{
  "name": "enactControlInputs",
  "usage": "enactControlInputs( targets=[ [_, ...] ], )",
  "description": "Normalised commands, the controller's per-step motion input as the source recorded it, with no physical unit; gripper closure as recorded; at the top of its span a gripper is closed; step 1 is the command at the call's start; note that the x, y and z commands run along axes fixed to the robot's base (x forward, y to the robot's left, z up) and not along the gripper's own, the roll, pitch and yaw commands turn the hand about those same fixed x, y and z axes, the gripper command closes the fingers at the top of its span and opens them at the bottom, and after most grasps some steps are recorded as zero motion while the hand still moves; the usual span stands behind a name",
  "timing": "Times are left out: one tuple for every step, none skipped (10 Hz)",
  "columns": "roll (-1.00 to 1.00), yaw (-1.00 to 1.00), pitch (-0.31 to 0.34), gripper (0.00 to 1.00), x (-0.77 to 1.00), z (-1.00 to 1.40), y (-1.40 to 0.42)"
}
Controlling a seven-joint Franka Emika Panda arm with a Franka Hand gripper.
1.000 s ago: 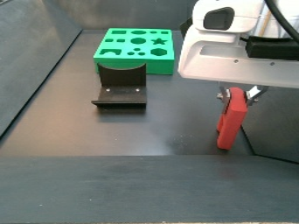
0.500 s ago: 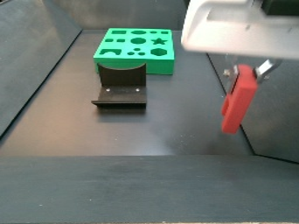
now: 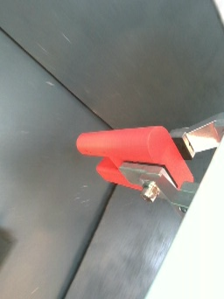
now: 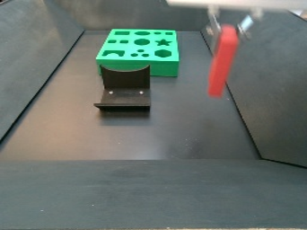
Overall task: Pick up the square-circle object. Move up. Rotate the square-circle object. Move to above the board. Insert the square-circle object.
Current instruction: Rotate the square-circle object.
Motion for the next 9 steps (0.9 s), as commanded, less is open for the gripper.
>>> enactControlInputs(
  targets=[
    [0.02, 0.02, 0.09, 1.0, 0.34, 0.75, -1.0],
    [0.02, 0.02, 0.096, 1.0, 0.33, 0.77, -1.0],
    [0.01, 0.02, 0.094, 1.0, 0.28, 0.68, -0.86],
    [0.0, 0.02, 0.094, 1.0, 0.15, 0.44, -0.53],
    [-0.01, 0.02, 0.087, 1.0, 0.08, 0.27, -0.29],
    [-0.06, 0.28, 0.003, 1.0, 0.0, 0.0, 0.0],
    [-0.06, 0.27, -0.008, 1.0, 0.0, -0.08, 0.05],
    [-0.04, 0.59, -0.017, 1.0, 0.04, 0.0, -0.03],
    [-0.03, 0.45, -0.021, 1.0, 0.04, 0.02, -0.04]
  ],
)
